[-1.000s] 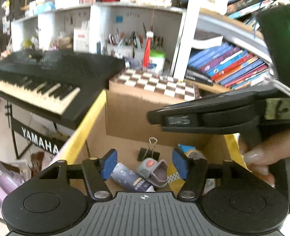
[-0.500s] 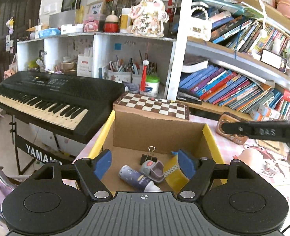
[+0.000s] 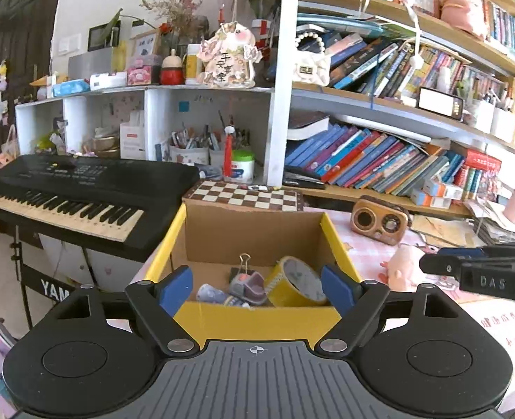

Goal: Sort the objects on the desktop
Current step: 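Withdraw both tools up out of the yellow box, then move both tools toward the plush pig and white medicine box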

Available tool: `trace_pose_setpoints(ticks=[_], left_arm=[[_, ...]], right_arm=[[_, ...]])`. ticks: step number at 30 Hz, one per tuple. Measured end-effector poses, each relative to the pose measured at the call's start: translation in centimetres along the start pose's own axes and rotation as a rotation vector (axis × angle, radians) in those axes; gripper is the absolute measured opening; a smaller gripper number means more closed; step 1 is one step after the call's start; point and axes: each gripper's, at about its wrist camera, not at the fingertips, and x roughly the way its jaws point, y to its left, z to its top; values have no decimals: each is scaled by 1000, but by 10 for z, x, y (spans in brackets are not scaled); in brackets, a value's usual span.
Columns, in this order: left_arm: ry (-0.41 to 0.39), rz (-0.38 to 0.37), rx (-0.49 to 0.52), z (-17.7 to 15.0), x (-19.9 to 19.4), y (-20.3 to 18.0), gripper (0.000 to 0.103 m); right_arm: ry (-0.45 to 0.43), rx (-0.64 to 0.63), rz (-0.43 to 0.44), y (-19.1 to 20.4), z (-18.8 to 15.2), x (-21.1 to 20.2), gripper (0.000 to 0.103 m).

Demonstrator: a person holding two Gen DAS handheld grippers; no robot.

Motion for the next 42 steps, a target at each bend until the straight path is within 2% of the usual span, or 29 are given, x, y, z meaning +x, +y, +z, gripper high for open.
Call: trace_pose_setpoints(ticks=[11,14,21,26,38,42], left_arm=[[36,-42,30,-38,-36,-14,84],[47,-38,41,-48,-44,-18,84],[85,-42,44,-67,-55,-23,85],[114,-66,63,-80,-62,-32,85],[154,-127,118,-91,-67,-48,87],[164,-144,119,-92,-65,-50,89]], right_arm=[[11,-20,-44,32,-53,-48,32],[19,-32,-54,38,-64,-55,35],[63,-12,-65,44,-90,-69,36],[88,11,-66,48,-103,-77,37],[113,35,-100,49,-120,-93,53],[121,52,-118,46,-123,-95,54]])
